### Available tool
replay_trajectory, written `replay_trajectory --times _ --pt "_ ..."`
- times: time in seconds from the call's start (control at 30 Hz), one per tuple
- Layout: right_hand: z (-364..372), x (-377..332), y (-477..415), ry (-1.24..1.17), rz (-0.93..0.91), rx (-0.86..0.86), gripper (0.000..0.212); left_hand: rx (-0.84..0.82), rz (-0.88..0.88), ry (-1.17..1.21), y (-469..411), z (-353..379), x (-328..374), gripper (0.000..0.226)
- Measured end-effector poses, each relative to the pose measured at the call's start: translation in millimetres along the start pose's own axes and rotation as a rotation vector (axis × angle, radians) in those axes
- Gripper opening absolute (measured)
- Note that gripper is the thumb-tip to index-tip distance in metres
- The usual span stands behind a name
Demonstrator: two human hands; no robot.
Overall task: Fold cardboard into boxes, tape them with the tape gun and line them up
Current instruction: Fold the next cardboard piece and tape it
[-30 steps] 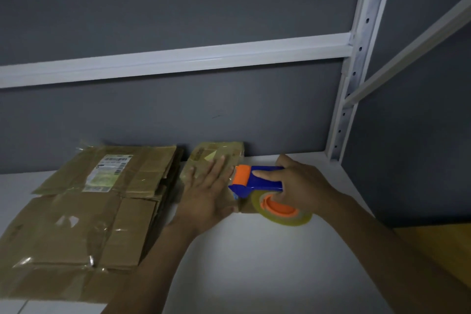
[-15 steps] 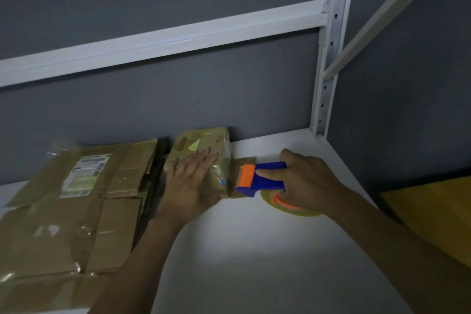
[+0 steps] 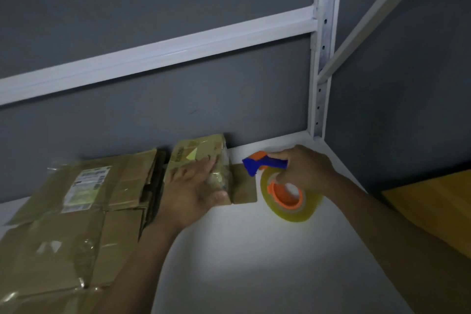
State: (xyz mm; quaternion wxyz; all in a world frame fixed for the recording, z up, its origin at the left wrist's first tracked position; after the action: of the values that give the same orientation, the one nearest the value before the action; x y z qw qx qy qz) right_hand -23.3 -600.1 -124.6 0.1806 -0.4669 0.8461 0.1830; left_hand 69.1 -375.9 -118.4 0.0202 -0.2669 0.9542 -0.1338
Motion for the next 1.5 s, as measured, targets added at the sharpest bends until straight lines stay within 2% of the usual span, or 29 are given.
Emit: replay_trajectory --times 0.1,0.17,0.23,0.3,0.37,0.43,0.47,0.5,0.6,0.63,0.67,0.73,0.77,0.83,0.87,1.0,1.07,1.13,1.17,1.23,1.33,1.37,1.43,1.5 --pt "18 27 -8 -0.473 0.131 -0.221 0.034 0.149 -0.031 0.05 -14 -22 -12 0.083" --pt "29 38 -10 -0.545 0.187 -0.274 0.027 0.119 -0.111 0.024 -20 -20 -27 0.083" --pt "36 51 -15 -0.477 0.245 -0.259 0.021 0.004 -0.164 0.017 -20 -4 -35 0.086" --pt "34 57 -22 -0.321 0.264 -0.152 0.017 -0.023 -0.192 0.009 -17 2 -36 0.086" --pt "18 44 -25 -0.205 0.22 0.099 0.018 -0.016 -0.211 0.001 -14 1 -35 0.085" --pt "9 7 -15 -0.251 0.116 0.285 0.023 -0.035 -0.22 -0.009 -11 3 -34 0.084" --pt "13 -11 -11 -0.33 0.092 0.263 0.026 -0.044 -0.219 -0.014 -10 3 -33 0.084" --pt "26 -25 -10 -0.452 0.116 0.149 0.025 -0.048 -0.218 -0.02 -10 4 -33 0.084" --pt "96 -58 -1 -0.966 0.321 -0.495 0.02 -0.038 -0.22 -0.041 -9 5 -35 0.084" --pt "109 -64 1 -1.054 0.357 -0.621 0.026 -0.029 -0.22 -0.045 -9 5 -36 0.084" --pt "112 -67 0 -1.148 0.37 -0.674 0.025 -0.02 -0.218 -0.05 -8 5 -36 0.083" --pt "105 -67 -8 -1.38 0.357 -0.658 0.013 -0.01 -0.209 -0.059 -7 4 -34 0.08" --pt "102 -65 -14 -1.453 0.344 -0.623 0.02 -0.014 -0.205 -0.062 -7 4 -32 0.08" --pt "99 -59 -21 -1.384 0.343 -0.514 0.034 -0.027 -0.194 -0.073 -8 4 -28 0.083" --pt "101 -60 -20 -1.316 0.357 -0.483 0.032 -0.027 -0.19 -0.082 -9 4 -27 0.085" --pt "142 -58 -6 -1.21 0.508 -0.548 0.013 -0.022 -0.207 -0.073 -8 5 -33 0.088" --pt "148 -42 -7 -1.075 0.53 -0.409 0.011 -0.032 -0.203 -0.071 -7 8 -34 0.093" --pt "125 -40 -11 -1.028 0.405 -0.133 0.009 -0.034 -0.208 -0.06 -9 7 -33 0.095" --pt "112 -46 -10 -1.056 0.326 -0.055 0.007 -0.038 -0.212 -0.055 -9 6 -30 0.092" --pt "101 -68 -9 -1.11 0.21 -0.091 0.016 -0.051 -0.226 -0.041 -8 5 -27 0.085" --pt "121 -82 -8 -1.059 0.238 -0.331 0.036 -0.07 -0.236 -0.012 -6 4 -24 0.087" --pt "127 -80 -11 -0.973 0.218 -0.336 0.039 -0.07 -0.228 -0.01 -6 3 -24 0.09" --pt "124 -75 -16 -0.772 0.127 -0.217 0.041 -0.044 -0.207 0.035 -6 -1 -25 0.086" --pt "97 -73 -15 -0.692 -0.067 -0.011 0.048 0.094 -0.222 0.245 -6 -14 -34 0.06"
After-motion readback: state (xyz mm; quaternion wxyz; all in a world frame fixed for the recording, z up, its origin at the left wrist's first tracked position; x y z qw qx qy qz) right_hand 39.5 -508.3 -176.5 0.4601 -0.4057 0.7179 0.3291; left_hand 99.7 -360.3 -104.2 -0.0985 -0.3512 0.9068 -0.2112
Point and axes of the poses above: each hand's wrist, its own y-axis away from the middle knuckle, its own z-axis out of the palm, x = y × z, the point moved 10 cm from there along -y, towards the middle knuckle, and after that the axes turned 15 degrees about z, right-handed, at the moved point
